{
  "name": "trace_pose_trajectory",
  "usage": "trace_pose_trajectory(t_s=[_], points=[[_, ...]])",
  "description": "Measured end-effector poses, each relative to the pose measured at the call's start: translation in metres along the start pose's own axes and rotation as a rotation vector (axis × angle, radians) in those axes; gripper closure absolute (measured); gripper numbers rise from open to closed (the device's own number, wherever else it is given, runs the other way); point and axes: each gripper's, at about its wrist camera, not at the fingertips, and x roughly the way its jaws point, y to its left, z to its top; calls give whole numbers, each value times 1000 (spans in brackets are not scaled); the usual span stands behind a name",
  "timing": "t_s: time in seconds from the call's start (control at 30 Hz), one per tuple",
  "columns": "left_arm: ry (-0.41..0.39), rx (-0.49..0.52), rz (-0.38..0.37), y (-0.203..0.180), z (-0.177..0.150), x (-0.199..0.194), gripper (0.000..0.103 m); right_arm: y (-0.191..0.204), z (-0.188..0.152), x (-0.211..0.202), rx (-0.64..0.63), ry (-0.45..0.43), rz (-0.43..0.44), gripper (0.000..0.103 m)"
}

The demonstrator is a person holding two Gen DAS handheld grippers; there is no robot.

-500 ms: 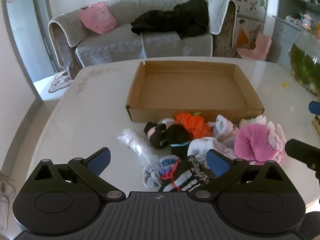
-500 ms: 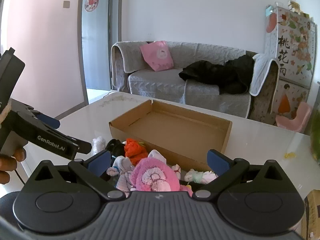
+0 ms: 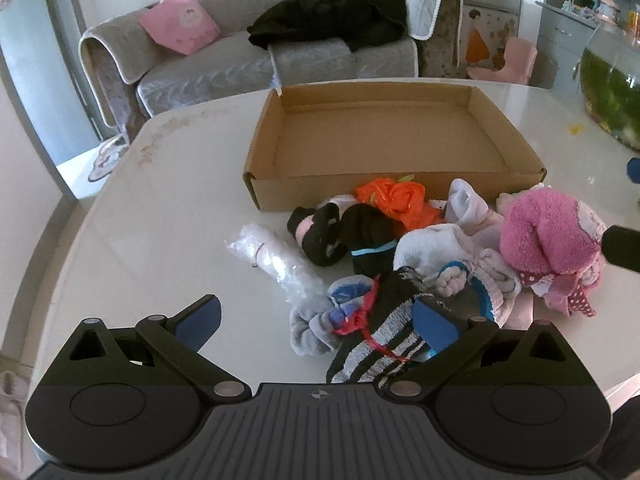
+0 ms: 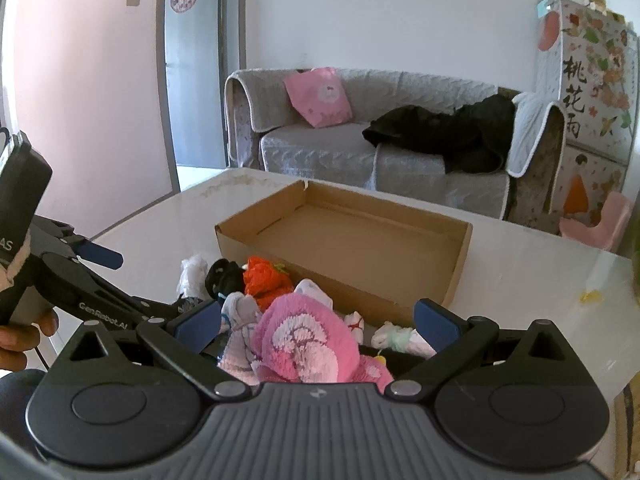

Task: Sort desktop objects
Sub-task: 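Grasp the black-white striped sock bundle with the left tool while the right grasps the pink fuzzy bundle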

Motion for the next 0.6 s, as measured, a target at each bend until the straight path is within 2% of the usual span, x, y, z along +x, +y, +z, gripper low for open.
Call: trace_pose_trajectory(t_s=[0.47,0.57,0.6], points=[[-15,38,-58,3,-15,-2,1,2,-10,2,-30,18,29,1],[-17,38,-91,9,-22,-4,2,2,-10,0,-27,18,37,1],[-15,37,-108,11,-24,-4,5,3,-11,-2,-35,11,34,1]])
